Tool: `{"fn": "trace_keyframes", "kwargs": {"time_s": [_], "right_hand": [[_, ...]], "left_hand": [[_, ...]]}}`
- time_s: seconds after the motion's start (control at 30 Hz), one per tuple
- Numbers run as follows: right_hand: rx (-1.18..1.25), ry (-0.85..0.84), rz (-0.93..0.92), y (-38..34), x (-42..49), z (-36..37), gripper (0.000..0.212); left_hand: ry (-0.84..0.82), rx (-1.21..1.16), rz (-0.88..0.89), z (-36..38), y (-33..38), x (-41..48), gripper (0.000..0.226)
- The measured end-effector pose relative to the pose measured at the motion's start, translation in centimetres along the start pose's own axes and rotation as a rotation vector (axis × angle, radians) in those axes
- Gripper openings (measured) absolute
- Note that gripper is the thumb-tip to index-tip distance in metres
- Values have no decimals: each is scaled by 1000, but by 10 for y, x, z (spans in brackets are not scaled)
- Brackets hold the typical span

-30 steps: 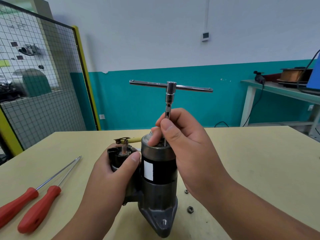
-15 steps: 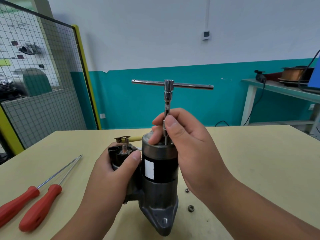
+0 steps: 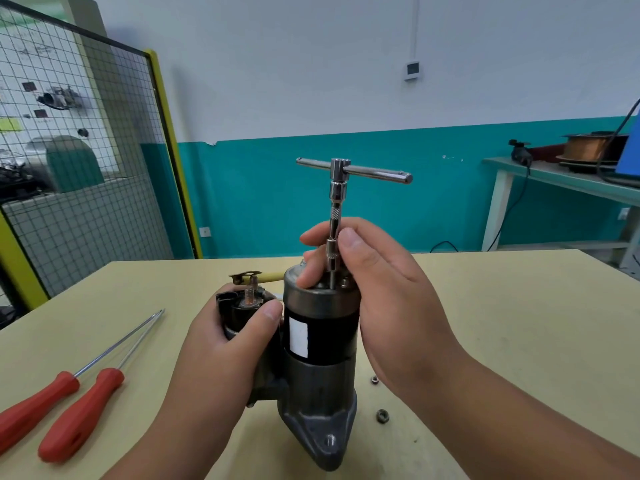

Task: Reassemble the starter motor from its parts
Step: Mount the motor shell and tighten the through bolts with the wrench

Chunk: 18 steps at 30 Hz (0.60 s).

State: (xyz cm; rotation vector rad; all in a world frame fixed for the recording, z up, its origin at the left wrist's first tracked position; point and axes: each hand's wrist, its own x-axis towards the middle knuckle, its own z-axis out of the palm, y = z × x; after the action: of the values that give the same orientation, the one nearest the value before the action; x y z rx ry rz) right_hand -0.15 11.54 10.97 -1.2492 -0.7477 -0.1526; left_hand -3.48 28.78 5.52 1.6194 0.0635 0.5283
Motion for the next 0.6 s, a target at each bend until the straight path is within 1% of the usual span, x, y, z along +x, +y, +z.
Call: {"fn": "trace_keyframes", "kwargs": {"time_s": [0.27,0.5,0.6], "right_hand": [[-70,9,-21,1,1,2,25],[-91,0,-39,0,-1,4,13],[-70,1,-37,-1,-1,3,15]], "left_hand": [[8,-5,-2,1,0,0,48],[3,0,8,1,1,0,49],[-6,-25,-2,1,1,0,46]]}}
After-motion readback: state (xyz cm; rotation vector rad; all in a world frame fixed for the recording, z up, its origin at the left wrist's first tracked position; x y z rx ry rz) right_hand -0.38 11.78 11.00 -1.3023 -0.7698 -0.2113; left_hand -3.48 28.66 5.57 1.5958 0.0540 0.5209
